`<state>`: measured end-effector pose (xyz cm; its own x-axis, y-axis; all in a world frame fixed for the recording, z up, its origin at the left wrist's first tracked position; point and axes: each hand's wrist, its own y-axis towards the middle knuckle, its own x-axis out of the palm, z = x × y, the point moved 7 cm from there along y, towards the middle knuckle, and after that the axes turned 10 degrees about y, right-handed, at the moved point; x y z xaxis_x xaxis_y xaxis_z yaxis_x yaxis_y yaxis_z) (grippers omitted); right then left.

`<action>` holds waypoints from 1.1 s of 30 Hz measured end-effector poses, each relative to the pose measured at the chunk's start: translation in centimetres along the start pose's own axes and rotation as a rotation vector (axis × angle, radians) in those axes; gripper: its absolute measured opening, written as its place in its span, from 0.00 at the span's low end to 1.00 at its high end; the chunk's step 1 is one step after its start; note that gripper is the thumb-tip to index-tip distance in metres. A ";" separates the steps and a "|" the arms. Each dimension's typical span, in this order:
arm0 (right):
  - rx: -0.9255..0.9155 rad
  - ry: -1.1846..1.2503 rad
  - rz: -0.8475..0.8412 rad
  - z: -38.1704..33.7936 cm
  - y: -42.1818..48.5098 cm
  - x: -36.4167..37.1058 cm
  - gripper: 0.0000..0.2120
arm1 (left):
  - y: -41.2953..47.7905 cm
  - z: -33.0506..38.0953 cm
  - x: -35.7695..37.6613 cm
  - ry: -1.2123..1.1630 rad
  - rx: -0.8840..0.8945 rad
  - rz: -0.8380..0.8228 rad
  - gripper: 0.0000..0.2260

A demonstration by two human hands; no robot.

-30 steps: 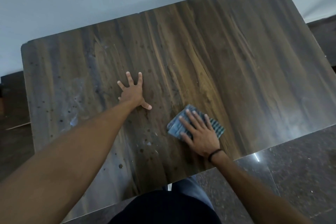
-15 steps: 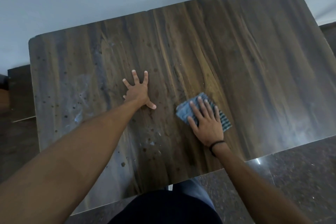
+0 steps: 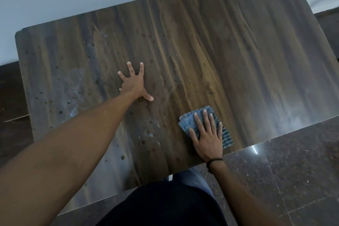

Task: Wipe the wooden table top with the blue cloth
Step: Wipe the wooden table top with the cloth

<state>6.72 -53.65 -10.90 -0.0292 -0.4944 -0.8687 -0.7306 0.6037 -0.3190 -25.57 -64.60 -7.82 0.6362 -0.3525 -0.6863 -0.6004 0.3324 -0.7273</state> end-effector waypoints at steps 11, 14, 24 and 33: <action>0.114 0.024 0.019 4.1 -4.7 0.6 0.30 | -0.1 -0.1 0.1 0.019 0.025 0.021 0.68; 0.335 0.092 0.152 0.6 -4.4 1.8 0.30 | -0.1 -0.2 0.0 0.020 0.020 0.022 0.68; 0.212 0.156 0.106 -5.7 6.3 -0.1 0.30 | -0.2 -0.1 0.0 0.029 0.025 0.020 0.68; -0.105 -0.026 -0.027 -2.7 7.6 -2.2 0.29 | -0.2 0.0 0.0 0.005 0.008 0.006 0.67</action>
<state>-0.60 -49.64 -10.41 0.0082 -0.4921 -0.8705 -0.7985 0.5208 -0.3019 -25.49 -64.62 -7.67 0.6304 -0.3544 -0.6907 -0.6003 0.3415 -0.7232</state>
